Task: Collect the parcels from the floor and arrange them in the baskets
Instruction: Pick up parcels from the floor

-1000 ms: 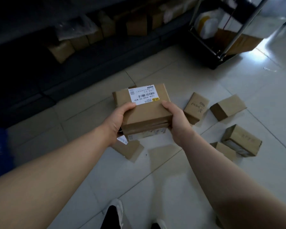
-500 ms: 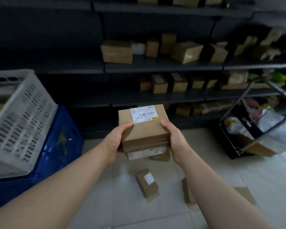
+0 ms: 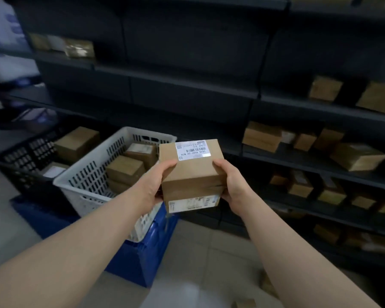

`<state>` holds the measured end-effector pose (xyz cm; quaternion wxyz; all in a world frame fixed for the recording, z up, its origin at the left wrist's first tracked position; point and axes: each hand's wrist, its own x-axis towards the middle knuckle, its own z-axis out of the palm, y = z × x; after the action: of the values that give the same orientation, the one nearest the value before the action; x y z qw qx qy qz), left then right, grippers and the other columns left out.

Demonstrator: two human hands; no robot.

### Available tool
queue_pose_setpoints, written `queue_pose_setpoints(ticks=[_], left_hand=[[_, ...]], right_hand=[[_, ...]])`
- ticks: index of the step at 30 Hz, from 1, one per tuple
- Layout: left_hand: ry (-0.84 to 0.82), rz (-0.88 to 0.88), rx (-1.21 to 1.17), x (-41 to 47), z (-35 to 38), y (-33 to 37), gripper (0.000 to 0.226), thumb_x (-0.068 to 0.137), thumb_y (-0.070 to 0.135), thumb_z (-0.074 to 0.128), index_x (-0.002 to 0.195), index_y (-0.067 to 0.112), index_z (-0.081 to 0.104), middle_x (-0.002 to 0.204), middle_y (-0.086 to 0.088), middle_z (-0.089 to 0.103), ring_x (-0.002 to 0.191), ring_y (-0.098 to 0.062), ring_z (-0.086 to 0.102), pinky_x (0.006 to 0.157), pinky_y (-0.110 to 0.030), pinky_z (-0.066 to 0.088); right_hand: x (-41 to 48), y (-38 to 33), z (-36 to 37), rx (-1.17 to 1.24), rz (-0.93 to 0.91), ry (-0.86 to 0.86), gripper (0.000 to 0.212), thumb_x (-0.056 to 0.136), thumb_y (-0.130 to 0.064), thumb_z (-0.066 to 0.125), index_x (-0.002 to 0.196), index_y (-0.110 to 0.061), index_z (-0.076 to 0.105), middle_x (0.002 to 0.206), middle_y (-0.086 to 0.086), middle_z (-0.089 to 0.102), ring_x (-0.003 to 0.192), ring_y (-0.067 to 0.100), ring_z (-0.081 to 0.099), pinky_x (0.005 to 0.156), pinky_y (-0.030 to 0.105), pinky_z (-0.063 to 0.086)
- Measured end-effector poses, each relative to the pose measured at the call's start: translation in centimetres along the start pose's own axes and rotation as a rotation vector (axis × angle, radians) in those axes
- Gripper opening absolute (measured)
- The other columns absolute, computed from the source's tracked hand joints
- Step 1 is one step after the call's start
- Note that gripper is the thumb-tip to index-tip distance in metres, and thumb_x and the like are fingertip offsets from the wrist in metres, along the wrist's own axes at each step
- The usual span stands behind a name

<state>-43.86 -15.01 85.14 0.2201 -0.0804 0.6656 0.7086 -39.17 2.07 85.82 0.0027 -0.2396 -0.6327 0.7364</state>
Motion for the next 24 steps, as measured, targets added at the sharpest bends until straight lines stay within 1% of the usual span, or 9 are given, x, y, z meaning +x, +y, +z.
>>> queue_pose_setpoints(ticks=[2,6,9,12,15,17,19,21,24], left_hand=[[0.031,0.018,-0.021,1.6,-4.5,2.3,0.031,0.086,0.045,0.061,0.107,0.022,0.063,0.103,-0.004,0.068,0.097,-0.021,0.061,0.08,-0.034,0.051],[0.068,0.045,-0.013,5.6,-13.6,6.1,0.031,0.087,0.046,0.06,0.111,0.026,0.061,0.111,-0.005,0.066,0.105,-0.024,0.06,0.094,-0.04,0.049],[0.069,0.032,0.023,8.8,-19.4,7.9,0.036,0.087,0.047,0.057,0.117,0.028,0.061,0.113,-0.005,0.066,0.106,-0.024,0.059,0.095,-0.042,0.049],[0.07,-0.017,0.031,12.4,-23.6,8.3,0.033,0.088,0.045,0.057,0.116,0.028,0.062,0.112,-0.004,0.065,0.105,-0.024,0.059,0.096,-0.044,0.049],[0.061,-0.086,0.033,16.0,-26.0,7.6,0.03,0.089,0.042,0.057,0.111,0.024,0.063,0.108,-0.006,0.065,0.099,-0.023,0.06,0.081,-0.038,0.052],[0.056,-0.138,0.047,18.4,-27.1,6.9,0.027,0.089,0.041,0.056,0.107,0.023,0.062,0.104,-0.006,0.064,0.094,-0.023,0.059,0.073,-0.035,0.051],[0.043,-0.188,0.052,21.0,-28.0,6.1,0.026,0.088,0.039,0.056,0.105,0.021,0.061,0.102,-0.009,0.063,0.093,-0.025,0.059,0.076,-0.036,0.051],[0.028,-0.243,0.057,23.6,-28.9,5.1,0.03,0.085,0.036,0.056,0.11,0.019,0.061,0.104,-0.012,0.063,0.095,-0.028,0.059,0.081,-0.04,0.05],[0.016,-0.341,0.072,26.9,-30.1,3.6,0.042,0.077,0.033,0.059,0.116,0.016,0.06,0.105,-0.015,0.064,0.095,-0.03,0.06,0.078,-0.041,0.051]], right_hand=[[2.0,-1.1,5.0,-0.01,0.004,-0.04,0.022,0.091,-0.045,0.056,0.094,-0.026,0.065,0.097,0.002,0.066,0.088,0.019,0.062,0.069,0.031,0.048],[5.9,-2.5,14.6,-0.006,0.024,-0.124,0.021,0.09,-0.044,0.057,0.094,-0.025,0.065,0.092,0.0,0.067,0.086,0.017,0.062,0.073,0.031,0.049],[8.9,-2.2,20.7,-0.018,0.044,-0.148,0.02,0.091,-0.042,0.056,0.092,-0.025,0.065,0.093,0.0,0.066,0.088,0.017,0.06,0.09,0.036,0.049],[12.1,-0.8,24.9,-0.031,0.094,-0.139,0.02,0.09,-0.042,0.055,0.095,-0.024,0.062,0.097,0.003,0.062,0.092,0.02,0.058,0.096,0.039,0.047],[15.4,1.1,27.4,-0.048,0.167,-0.141,0.028,0.088,-0.043,0.054,0.104,-0.021,0.062,0.102,0.006,0.062,0.093,0.022,0.058,0.086,0.038,0.049],[17.6,2.3,28.5,-0.071,0.212,-0.144,0.029,0.088,-0.043,0.052,0.105,-0.021,0.061,0.1,0.007,0.062,0.091,0.023,0.056,0.08,0.037,0.047],[20.0,3.6,29.1,-0.096,0.258,-0.152,0.027,0.086,-0.04,0.051,0.1,-0.019,0.06,0.094,0.007,0.059,0.087,0.022,0.054,0.076,0.036,0.044],[22.3,4.9,29.7,-0.101,0.328,-0.171,0.024,0.081,-0.035,0.052,0.094,-0.016,0.056,0.091,0.007,0.054,0.084,0.023,0.05,0.072,0.034,0.043],[25.8,7.1,30.5,-0.063,0.448,-0.188,0.022,0.068,-0.029,0.056,0.084,-0.018,0.046,0.08,0.005,0.043,0.076,0.022,0.04,0.062,0.029,0.039]])
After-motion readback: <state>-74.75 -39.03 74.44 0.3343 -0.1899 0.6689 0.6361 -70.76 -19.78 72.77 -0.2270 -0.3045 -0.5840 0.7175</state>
